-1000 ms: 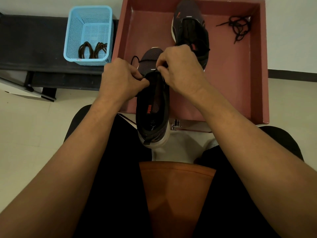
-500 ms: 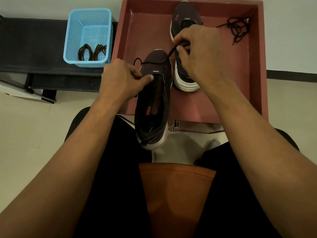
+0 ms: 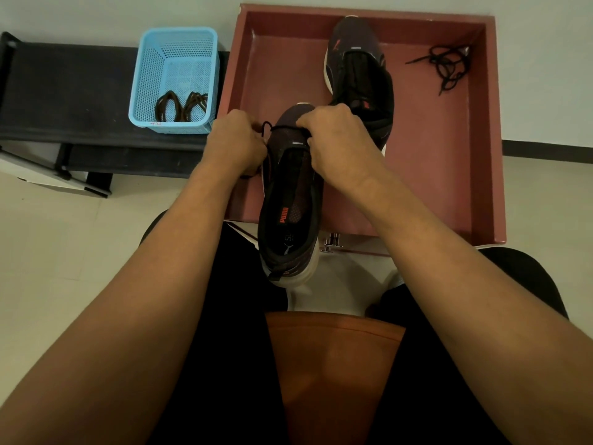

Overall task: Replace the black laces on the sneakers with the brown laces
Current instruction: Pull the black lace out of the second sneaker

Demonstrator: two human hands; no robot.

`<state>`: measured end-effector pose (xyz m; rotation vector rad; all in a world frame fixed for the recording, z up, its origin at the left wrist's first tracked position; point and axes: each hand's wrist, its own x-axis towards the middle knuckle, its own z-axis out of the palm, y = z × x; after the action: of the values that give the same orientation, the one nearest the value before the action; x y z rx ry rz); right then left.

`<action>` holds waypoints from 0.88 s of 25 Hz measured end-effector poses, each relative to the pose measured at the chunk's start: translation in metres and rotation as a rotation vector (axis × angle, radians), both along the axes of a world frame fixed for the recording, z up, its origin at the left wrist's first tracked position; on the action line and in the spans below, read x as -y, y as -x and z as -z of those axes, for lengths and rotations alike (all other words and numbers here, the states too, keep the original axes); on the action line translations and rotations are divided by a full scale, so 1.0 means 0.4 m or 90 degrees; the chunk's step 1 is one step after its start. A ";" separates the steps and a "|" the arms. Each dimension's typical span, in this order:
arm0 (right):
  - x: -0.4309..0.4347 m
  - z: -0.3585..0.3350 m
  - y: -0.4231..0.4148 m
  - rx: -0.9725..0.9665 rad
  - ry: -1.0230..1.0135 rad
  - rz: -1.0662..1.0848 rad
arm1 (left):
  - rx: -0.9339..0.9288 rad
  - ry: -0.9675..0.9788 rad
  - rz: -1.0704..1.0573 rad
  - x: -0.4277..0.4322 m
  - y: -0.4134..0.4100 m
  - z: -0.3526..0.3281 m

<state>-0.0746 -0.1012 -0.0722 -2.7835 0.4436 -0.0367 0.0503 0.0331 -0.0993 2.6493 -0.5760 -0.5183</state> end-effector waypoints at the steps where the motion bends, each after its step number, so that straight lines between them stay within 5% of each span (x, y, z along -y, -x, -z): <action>1: 0.000 -0.001 -0.002 0.003 -0.001 0.012 | -0.001 0.008 -0.011 -0.002 -0.003 0.003; 6: 0.002 -0.004 -0.006 0.077 -0.017 0.035 | 0.037 0.108 -0.059 -0.010 -0.003 -0.016; 10: 0.018 -0.030 -0.002 0.236 -0.220 0.064 | 0.016 0.339 -0.111 -0.008 0.017 -0.082; 15: 0.022 -0.067 0.007 0.212 -0.380 0.059 | -0.061 0.610 -0.046 0.007 0.085 -0.197; 22: 0.083 -0.184 0.066 0.315 -0.344 0.035 | 0.014 0.612 0.110 0.027 0.129 -0.268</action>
<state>-0.1009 -0.1342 0.0014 -2.1313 0.3368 -0.5234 -0.0011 0.0222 0.0078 1.7013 -0.8070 -0.1725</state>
